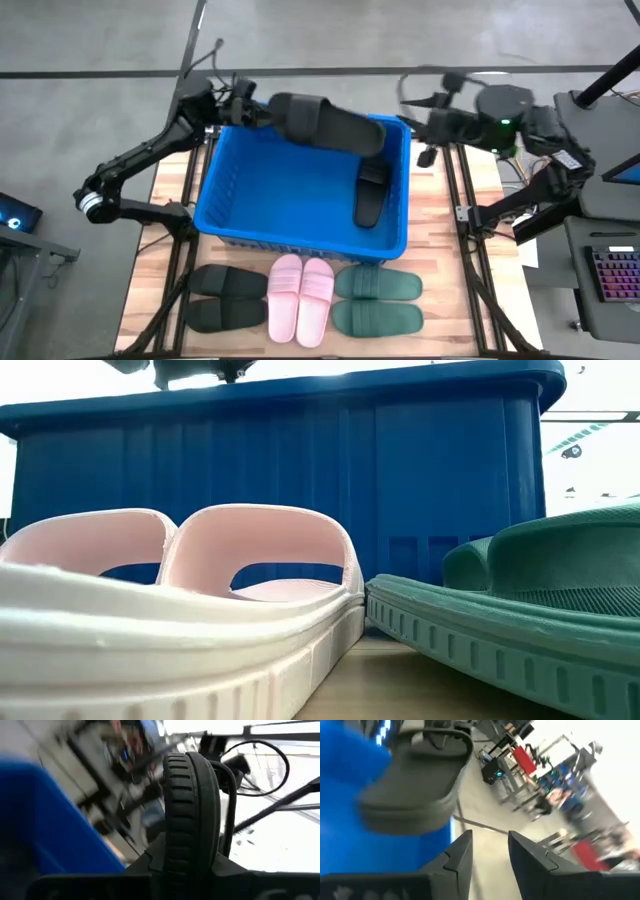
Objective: Pick and place slides into bin
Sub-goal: Put the black slide into the blue bin
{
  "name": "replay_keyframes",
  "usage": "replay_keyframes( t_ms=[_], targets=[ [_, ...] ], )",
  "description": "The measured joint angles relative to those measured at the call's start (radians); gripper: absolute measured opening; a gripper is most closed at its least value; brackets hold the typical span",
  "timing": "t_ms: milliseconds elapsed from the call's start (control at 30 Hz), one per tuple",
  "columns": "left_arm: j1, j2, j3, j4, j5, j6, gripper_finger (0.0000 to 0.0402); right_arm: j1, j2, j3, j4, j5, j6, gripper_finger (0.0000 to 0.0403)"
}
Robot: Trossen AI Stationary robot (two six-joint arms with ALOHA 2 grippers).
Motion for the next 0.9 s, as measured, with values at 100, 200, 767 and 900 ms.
replay_keyframes(
  t_ms=[100,200,767,900],
  targets=[
    [0.0,0.028,0.003,-0.006,0.08,-0.072,0.0025,0.0,0.042,0.014,0.02,-0.034,-0.148,0.014],
    [0.0,0.043,0.008,0.002,0.14,-0.108,0.0025,0.0,0.081,0.038,0.077,-0.099,-0.217,0.0161],
    [-0.001,0.104,0.01,0.001,0.134,-0.185,0.0025,0.004,0.363,0.353,-0.081,-0.31,-0.435,0.0155],
    [-0.001,0.102,0.01,0.001,0.134,-0.187,0.0025,-0.01,0.379,0.349,-0.069,-0.319,-0.464,0.0149]
  ],
)
